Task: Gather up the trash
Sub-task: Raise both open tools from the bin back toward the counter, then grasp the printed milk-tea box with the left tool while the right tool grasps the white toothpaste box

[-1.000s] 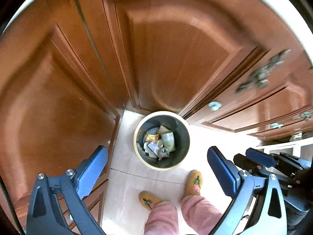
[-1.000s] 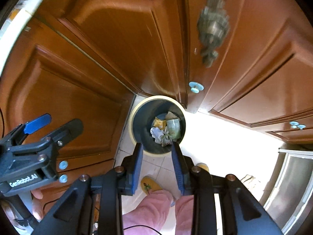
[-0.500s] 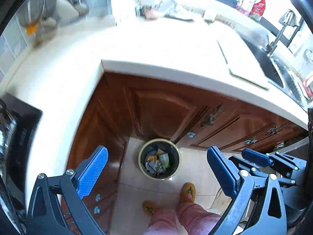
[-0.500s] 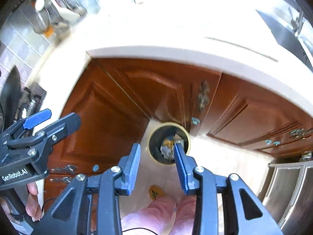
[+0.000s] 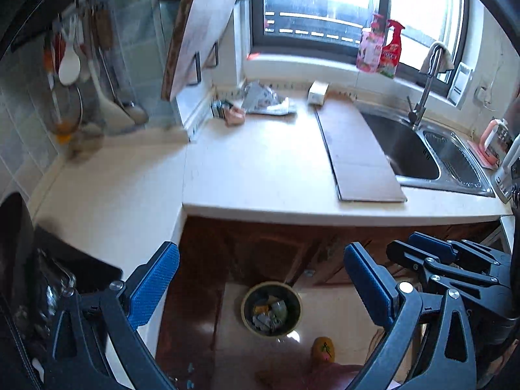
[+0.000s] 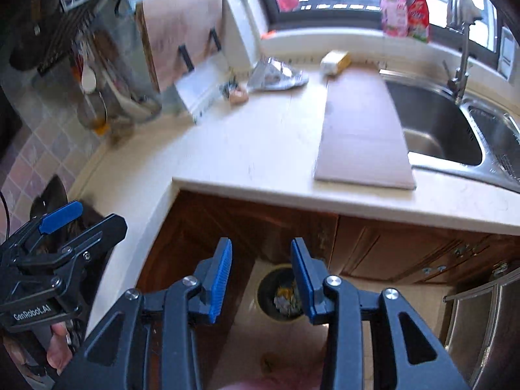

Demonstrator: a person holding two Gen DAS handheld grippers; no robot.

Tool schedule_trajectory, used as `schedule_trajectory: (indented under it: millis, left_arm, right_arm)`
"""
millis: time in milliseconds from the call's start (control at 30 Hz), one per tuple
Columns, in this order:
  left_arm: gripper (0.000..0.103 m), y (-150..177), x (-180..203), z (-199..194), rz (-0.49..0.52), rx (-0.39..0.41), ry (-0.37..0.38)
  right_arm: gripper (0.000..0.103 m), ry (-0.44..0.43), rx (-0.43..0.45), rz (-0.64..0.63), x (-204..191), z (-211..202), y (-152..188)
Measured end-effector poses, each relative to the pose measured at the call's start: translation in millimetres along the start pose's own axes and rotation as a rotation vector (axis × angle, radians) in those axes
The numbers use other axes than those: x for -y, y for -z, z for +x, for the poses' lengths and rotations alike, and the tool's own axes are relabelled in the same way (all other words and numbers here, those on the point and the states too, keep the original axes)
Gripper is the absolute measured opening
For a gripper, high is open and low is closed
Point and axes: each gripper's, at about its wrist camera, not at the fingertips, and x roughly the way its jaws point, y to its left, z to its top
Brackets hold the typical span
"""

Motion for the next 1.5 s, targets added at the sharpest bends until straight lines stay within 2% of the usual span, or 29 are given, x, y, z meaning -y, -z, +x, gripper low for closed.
schedule_trajectory:
  millis: [200,300,467,633,733,900,1067,1200,1333,1500]
  left_arm:
    - [0.101,-26.0,3.4,-17.8,-0.021,0.054,0.025]
    - [0.101,-38.5,7.1,-18.4,-0.039,0.075,0.007]
    - [0.101,-65.4,13.7,-7.4,-0.067,0.087,0.002]
    - [0.101,-104.8,29.9,20.9,-0.056,0.11,-0.03]
    - [0.101,-135.7,41.2,49.7,-0.039,0.111,-0.063]
    - [0.101,-197.5,51.8,129.5,0.022,0.016,-0.047]
    - [0.101,-256.7,41.2,205.0,0.021,-0.03,-0.061]
    - [0.101,-289.9,34.5,255.5,0.066,-0.052,-0.072]
    - [0.101,-316.5,26.9,308.5,0.137,-0.074,-0.089]
    - [0.101,-338.4,11.0,376.7,0.191,-0.151,-0.086]
  right_arm:
    - [0.041,0.003,0.072,0.016,2.1,-26.2,-24.9]
    - [0.044,-0.002,0.105,0.014,5.5,-35.2,-38.2]
    - [0.046,-0.028,0.132,0.021,18.7,-35.3,-68.8]
    - [0.051,-0.062,0.141,0.025,41.7,-20.4,-111.7]
    - [0.056,-0.084,0.137,0.019,60.6,-0.9,-148.4]
    - [0.06,-0.092,0.114,0.015,94.5,41.7,-212.9]
    - [0.064,-0.1,0.066,0.071,138.9,97.1,-274.2]
    - [0.071,-0.082,0.01,0.114,167.0,147.4,-314.1]
    - [0.072,-0.061,-0.049,0.142,184.3,200.4,-350.1]
    - [0.072,-0.024,-0.09,0.187,193.0,259.5,-391.4]
